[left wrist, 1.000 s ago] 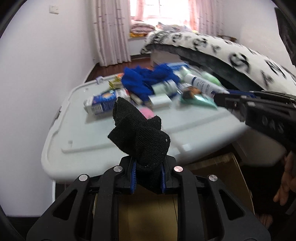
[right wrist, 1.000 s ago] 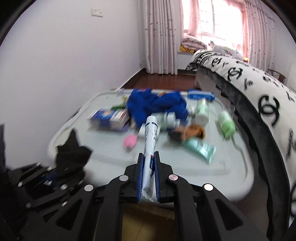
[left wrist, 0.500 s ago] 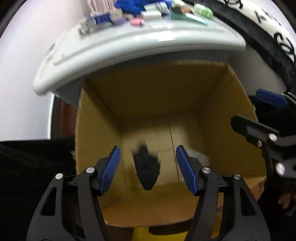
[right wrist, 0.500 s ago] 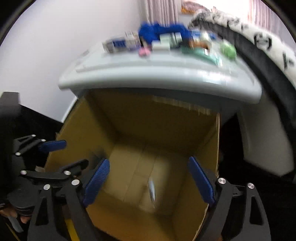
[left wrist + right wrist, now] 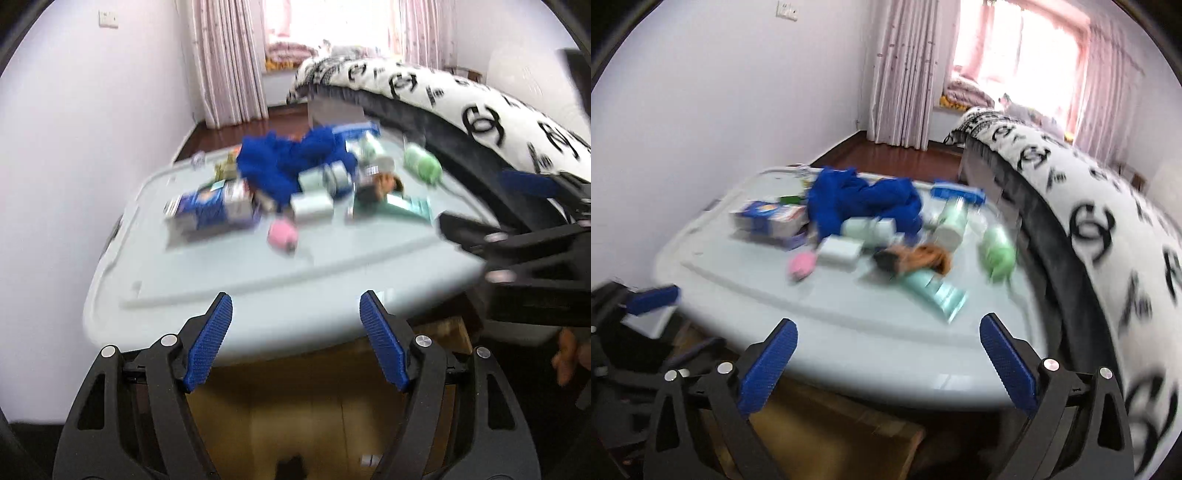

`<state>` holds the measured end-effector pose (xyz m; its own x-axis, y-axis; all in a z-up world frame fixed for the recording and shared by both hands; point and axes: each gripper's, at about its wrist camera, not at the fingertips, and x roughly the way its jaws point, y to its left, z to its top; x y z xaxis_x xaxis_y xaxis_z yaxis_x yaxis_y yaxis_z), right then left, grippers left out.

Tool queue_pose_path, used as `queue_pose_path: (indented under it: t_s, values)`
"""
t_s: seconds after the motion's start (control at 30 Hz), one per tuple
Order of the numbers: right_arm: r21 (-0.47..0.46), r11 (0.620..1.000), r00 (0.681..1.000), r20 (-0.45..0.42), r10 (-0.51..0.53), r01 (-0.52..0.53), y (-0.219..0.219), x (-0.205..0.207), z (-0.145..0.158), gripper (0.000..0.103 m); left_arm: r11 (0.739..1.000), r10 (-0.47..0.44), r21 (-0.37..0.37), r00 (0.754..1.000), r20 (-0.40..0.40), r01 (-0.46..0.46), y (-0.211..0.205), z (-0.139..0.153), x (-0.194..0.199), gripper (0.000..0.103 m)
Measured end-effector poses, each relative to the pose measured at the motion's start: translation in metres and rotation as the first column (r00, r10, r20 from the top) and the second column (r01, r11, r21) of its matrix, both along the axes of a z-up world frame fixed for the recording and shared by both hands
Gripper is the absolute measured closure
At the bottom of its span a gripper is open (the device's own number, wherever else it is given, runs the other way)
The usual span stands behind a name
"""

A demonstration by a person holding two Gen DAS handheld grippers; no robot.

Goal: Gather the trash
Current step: 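Grasp the teal cream tube with the right tool while the left tool grasps the pink clipper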

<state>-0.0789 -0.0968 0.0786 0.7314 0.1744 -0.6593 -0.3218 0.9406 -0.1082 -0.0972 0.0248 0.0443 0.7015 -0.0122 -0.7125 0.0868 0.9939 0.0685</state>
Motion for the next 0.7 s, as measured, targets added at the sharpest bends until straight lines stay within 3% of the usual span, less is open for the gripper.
queue_pose_path:
  t_s: [0.1, 0.27, 0.47, 0.57, 0.6, 0.67, 0.7]
  values:
    - [-0.07, 0.997, 0.999, -0.035, 0.013, -0.016, -0.003, 0.052, -0.026, 0.005, 1.0, 0.029, 0.004, 0.999, 0.02, -0.029, -0.012, -0.01, 0.031, 0.033]
    - [-0.12, 0.984, 0.99, -0.065, 0.125, -0.132, -0.003, 0.09, -0.055, 0.005, 0.998, 0.059, -0.006, 0.998, -0.021, -0.059, -0.014, -0.03, 0.061, 0.033]
    - [-0.078, 0.968, 0.964, -0.135, 0.229, -0.24, -0.007, 0.126, -0.078, 0.008, 0.996, 0.068, -0.047, 0.995, -0.075, -0.072, -0.007, -0.047, 0.068, 0.033]
    - [-0.059, 0.964, 0.947, -0.208, 0.243, -0.26, -0.005, 0.142, -0.092, 0.041, 0.998, 0.06, -0.021, 0.996, -0.066, -0.061, -0.009, -0.05, 0.065, 0.033]
    - [-0.014, 0.967, 0.944, -0.221, 0.246, -0.255, -0.007, 0.143, -0.091, 0.043, 0.998, 0.058, -0.018, 0.997, -0.06, -0.059, -0.009, -0.048, 0.064, 0.033]
    - [0.043, 0.971, 0.932, -0.275, 0.237, -0.234, -0.01, 0.147, -0.093, 0.06, 0.998, 0.057, -0.018, 0.997, -0.049, -0.058, -0.008, -0.046, 0.063, 0.033]
    - [0.051, 0.977, 0.932, -0.293, 0.213, -0.207, -0.008, 0.145, -0.09, 0.062, 0.998, 0.057, -0.022, 0.997, -0.048, -0.058, -0.007, -0.045, 0.063, 0.033]
